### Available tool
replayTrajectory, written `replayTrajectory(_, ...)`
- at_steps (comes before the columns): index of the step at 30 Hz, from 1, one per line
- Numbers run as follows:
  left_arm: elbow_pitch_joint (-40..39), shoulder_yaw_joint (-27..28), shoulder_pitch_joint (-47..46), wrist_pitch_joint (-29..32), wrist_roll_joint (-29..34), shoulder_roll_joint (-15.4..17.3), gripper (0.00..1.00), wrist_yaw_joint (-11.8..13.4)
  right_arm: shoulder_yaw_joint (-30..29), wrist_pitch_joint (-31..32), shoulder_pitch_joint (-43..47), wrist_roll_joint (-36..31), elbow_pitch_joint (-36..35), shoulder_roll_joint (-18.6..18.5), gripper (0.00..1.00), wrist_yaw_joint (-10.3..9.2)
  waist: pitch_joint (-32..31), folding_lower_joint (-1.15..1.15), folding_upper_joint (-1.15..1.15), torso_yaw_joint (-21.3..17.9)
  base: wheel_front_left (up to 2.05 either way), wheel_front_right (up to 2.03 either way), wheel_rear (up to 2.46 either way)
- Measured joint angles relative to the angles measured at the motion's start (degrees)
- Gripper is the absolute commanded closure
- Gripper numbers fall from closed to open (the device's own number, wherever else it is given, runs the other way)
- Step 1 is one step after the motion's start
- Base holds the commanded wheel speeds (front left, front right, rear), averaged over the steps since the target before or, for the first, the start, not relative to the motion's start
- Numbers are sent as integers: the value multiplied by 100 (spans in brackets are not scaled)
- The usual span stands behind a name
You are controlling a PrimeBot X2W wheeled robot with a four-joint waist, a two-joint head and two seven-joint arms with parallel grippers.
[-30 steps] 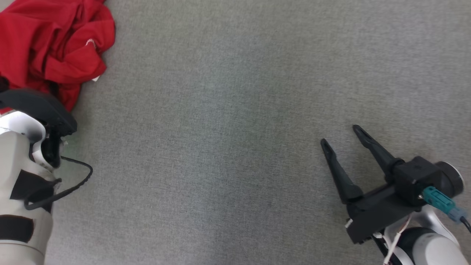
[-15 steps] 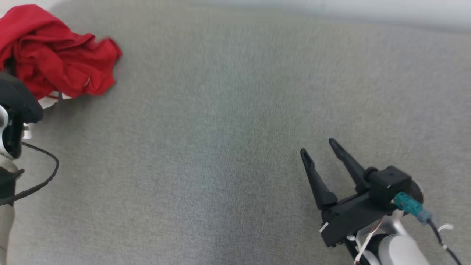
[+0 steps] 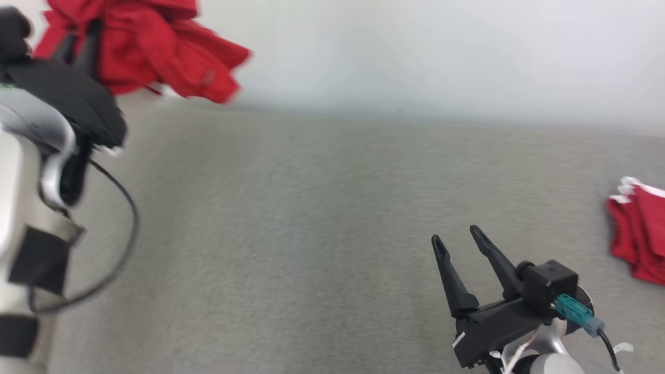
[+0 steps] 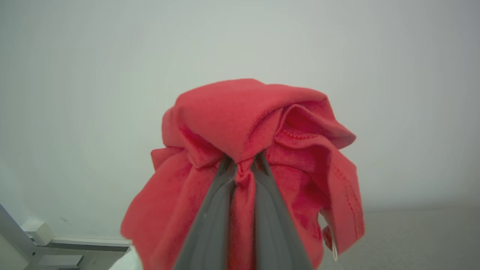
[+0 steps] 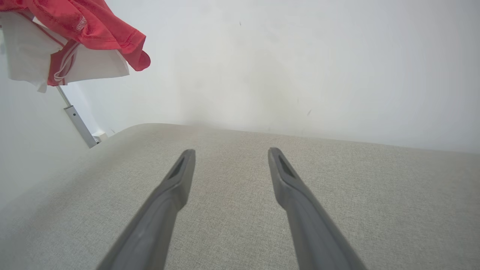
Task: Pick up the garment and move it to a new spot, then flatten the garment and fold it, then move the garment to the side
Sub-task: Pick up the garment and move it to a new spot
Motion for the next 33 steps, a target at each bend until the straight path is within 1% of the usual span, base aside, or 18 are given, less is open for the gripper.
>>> replayTrajectory(4, -1089, 25, 783, 38, -179, -194, 100, 225, -5, 74, 118, -41, -71, 16, 0, 0, -204, 1, 0, -370, 0, 0, 0)
replayTrajectory(5, -1340, 51, 1002, 96, -304, -263, 100, 336, -2, 103, 132, -44, -103, 14, 0, 0, -244, 1, 0, -478, 0, 0, 0)
replayTrajectory(8, -2117, -23, 1599, 214, -372, -433, 100, 586, -34, 126, 187, -48, -196, 23, 0, 0, -328, 1, 1, -820, 0, 0, 0)
replayTrajectory(9, -2501, -125, 1992, 268, -328, -511, 100, 761, -44, 167, 237, -48, -212, 31, 0, 0, -353, 2, 1, -1071, 0, 0, 0)
replayTrajectory(12, -2757, -245, 2520, 312, -269, -549, 100, 949, -5, 176, 311, -47, -265, 51, 0, 0, -344, 1, 0, -1470, 0, 0, 0)
replayTrajectory(13, -2780, -386, 2758, 327, -102, -549, 100, 1053, 2, 192, 346, -47, -263, 60, 0, 0, -307, 2, 1, -1738, 0, 0, 0)
replayTrajectory(17, -2653, -620, 3075, 278, -113, -778, 100, 1073, 33, 159, 329, -46, -265, 65, 0, 0, -198, 2, 1, -2226, 0, 0, 0)
replayTrajectory(20, -2250, -792, 3091, 171, -44, -903, 100, 1049, 81, 91, 279, -29, -255, 75, 0, 0, -69, 2, 1, -2507, 0, 0, 0)
replayTrajectory(21, -2080, -872, 3080, 152, -4, -924, 100, 1011, 102, 63, 251, -15, -237, 80, 0, 0, -11, 2, 1, -2575, 0, 0, 0)
replayTrajectory(22, -1729, -968, 3065, 38, 35, -1014, 100, 944, 143, 19, 165, 5, -190, 92, 0, 0, 124, 3, 2, -2681, 0, 0, 0)
replayTrajectory(23, -1403, -1084, 2967, -81, 87, -1090, 100, 836, 155, -21, 96, 9, -138, 113, 0, 0, 254, 4, 2, -2762, 0, 0, 0)
replayTrajectory(24, -1144, -1092, 2910, -200, 29, -1194, 0, 771, 137, -65, 79, 11, -67, 124, 0, 0, 364, 3, 2, -2819, 0, 0, 0)
replayTrajectory(27, -884, -1006, 2862, -436, -75, -1327, 0, 727, 79, -88, 78, 12, 54, 129, 0, 0, 452, 4, 2, -2833, 0, 0, 0)
replayTrajectory(28, -849, -905, 2872, -589, -219, -1377, 0, 649, 53, -94, 77, 12, 116, 134, 0, 0, 457, 4, 2, -2793, 0, 0, 0)
replayTrajectory(31, -1024, -728, 2954, -977, -368, -1396, 0, 545, 9, -120, 81, 11, 187, 141, 0, 0, 430, 4, 2, -2692, 0, 0, 0)
replayTrajectory(33, -1217, -573, 3097, -1260, -438, -1358, 0, 537, -2, -134, 83, 11, 218, 127, 0, 0, 388, 3, 2, -2599, 0, 0, 0)
